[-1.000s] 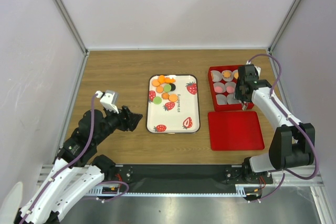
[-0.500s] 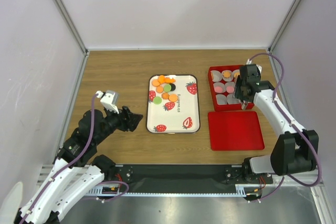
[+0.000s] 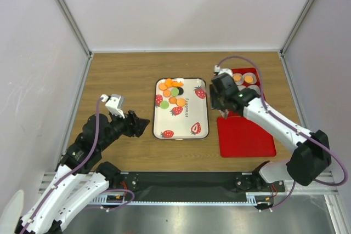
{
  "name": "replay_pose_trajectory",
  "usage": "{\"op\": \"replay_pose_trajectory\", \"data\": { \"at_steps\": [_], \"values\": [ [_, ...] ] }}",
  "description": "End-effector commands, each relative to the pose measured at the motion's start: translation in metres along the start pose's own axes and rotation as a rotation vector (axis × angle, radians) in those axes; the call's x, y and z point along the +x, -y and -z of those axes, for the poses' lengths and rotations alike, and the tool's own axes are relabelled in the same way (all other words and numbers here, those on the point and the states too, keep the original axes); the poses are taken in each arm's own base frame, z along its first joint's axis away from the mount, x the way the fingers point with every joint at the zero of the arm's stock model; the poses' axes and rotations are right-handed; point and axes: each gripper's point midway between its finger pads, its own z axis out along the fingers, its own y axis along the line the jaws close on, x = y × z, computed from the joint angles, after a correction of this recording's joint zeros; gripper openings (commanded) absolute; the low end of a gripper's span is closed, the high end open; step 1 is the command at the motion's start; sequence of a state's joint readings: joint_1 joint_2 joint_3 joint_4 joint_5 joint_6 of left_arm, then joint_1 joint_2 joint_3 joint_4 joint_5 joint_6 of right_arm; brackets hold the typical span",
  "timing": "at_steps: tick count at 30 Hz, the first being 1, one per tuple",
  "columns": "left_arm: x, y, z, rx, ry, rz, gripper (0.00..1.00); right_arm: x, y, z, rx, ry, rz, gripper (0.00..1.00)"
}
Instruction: Pack the cookies
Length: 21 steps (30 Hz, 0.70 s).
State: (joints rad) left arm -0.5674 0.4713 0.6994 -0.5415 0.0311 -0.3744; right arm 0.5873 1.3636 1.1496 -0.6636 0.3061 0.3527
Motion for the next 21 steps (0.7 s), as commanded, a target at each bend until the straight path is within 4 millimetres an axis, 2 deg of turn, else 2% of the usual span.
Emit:
{"op": "replay_pose_trajectory", "data": {
  "at_steps": [1, 7, 8, 10, 13, 17, 21],
  "values": [
    [-0.006, 0.006, -0.003, 0.028, 0.018, -0.005, 0.69, -0.01, -0.034, -0.003, -0.037, 0.035, 0.009, 0.52],
    [-0.006, 0.003, -0.003, 0.007, 0.019, -0.002, 0.69, -0.005, -0.072, -0.02, -0.099, 0.011, 0.079, 0.53],
    [-0.007, 0.003, -0.003, 0.007, 0.021, -0.001, 0.69, -0.003, -0.077, -0.028, -0.103, 0.001, 0.094, 0.54],
    [-0.008, 0.002, -0.002, 0.001, 0.03, -0.001, 0.69, -0.007, -0.089, -0.03, -0.124, 0.003, 0.108, 0.55],
    [-0.009, 0.001, -0.001, -0.003, 0.035, 0.002, 0.69, 0.0, -0.099, -0.041, -0.12, -0.031, 0.146, 0.56],
    [-0.008, 0.001, -0.001, -0.005, 0.03, 0.003, 0.69, 0.004, -0.12, -0.041, -0.145, -0.034, 0.188, 0.56],
    [-0.008, 0.001, -0.001, -0.002, 0.029, 0.001, 0.69, 0.013, -0.123, -0.044, -0.123, -0.054, 0.213, 0.56]
  ]
}}
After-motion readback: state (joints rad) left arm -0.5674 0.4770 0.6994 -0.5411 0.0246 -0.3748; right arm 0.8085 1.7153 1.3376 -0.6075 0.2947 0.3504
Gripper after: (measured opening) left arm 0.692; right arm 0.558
